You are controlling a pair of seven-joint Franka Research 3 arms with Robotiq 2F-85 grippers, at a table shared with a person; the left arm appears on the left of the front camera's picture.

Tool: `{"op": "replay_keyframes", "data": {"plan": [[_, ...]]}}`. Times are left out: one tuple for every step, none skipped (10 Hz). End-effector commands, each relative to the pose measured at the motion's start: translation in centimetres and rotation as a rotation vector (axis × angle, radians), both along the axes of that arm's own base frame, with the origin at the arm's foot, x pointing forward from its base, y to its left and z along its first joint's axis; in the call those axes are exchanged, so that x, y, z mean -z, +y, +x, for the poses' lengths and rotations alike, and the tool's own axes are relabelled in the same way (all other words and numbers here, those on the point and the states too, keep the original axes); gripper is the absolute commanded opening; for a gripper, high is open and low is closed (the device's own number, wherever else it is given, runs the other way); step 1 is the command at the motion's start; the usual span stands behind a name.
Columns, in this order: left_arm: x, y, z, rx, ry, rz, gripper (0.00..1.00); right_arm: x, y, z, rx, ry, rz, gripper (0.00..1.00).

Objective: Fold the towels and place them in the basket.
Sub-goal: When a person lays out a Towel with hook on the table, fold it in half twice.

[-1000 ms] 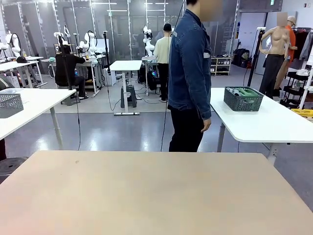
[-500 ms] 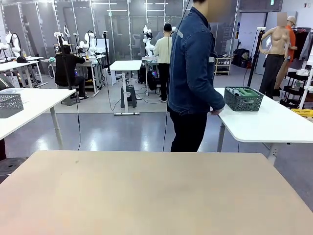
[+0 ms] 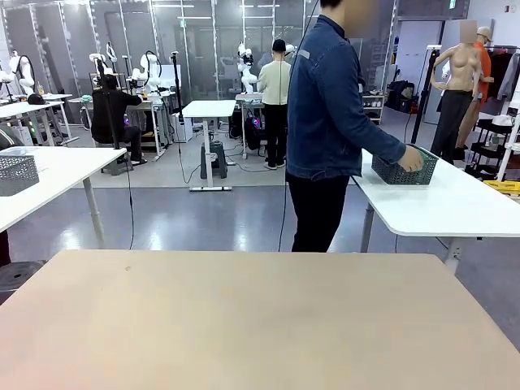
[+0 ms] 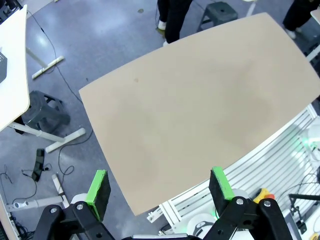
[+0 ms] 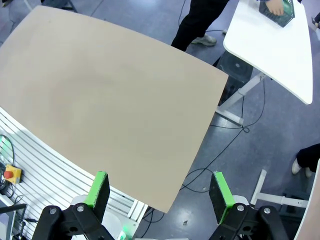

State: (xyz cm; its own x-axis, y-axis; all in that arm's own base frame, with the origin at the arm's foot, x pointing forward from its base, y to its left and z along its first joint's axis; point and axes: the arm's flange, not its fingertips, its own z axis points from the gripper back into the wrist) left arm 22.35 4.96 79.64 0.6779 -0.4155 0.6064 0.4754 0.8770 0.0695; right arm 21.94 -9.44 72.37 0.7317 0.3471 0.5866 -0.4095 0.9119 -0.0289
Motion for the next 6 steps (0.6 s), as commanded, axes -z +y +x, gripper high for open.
{"op": "replay_keyframes", "data": {"plan": [[-0.03, -0.1, 0.07, 0.005, -0.002, 0.0, 1.0, -0.13, -0.02, -0.06, 0.0, -0.003, 0.0, 1.0], [-0.03, -0.1, 0.07, 0.005, -0.002, 0.0, 1.0, -0.13, -0.02, -0.06, 0.0, -0.003, 0.0, 1.0], [-0.03, -0.1, 0.07, 0.005, -0.002, 0.0, 1.0, -0.13, -0.02, -0.06, 0.0, -0.003, 0.0, 1.0], [-0.03, -0.1, 0.07, 0.005, -0.002, 0.0, 1.0, -0.13, -0.02, -0.06, 0.0, -0.003, 0.0, 1.0], [-0.03, -0.1, 0.07, 0.005, -0.002, 0.0, 1.0, -0.13, -0.02, -0.06, 0.0, -0.003, 0.0, 1.0], [-0.03, -0.1, 0.07, 0.005, -0.002, 0.0, 1.0, -0.13, -0.02, -0.06, 0.0, -0.003, 0.0, 1.0]]}}
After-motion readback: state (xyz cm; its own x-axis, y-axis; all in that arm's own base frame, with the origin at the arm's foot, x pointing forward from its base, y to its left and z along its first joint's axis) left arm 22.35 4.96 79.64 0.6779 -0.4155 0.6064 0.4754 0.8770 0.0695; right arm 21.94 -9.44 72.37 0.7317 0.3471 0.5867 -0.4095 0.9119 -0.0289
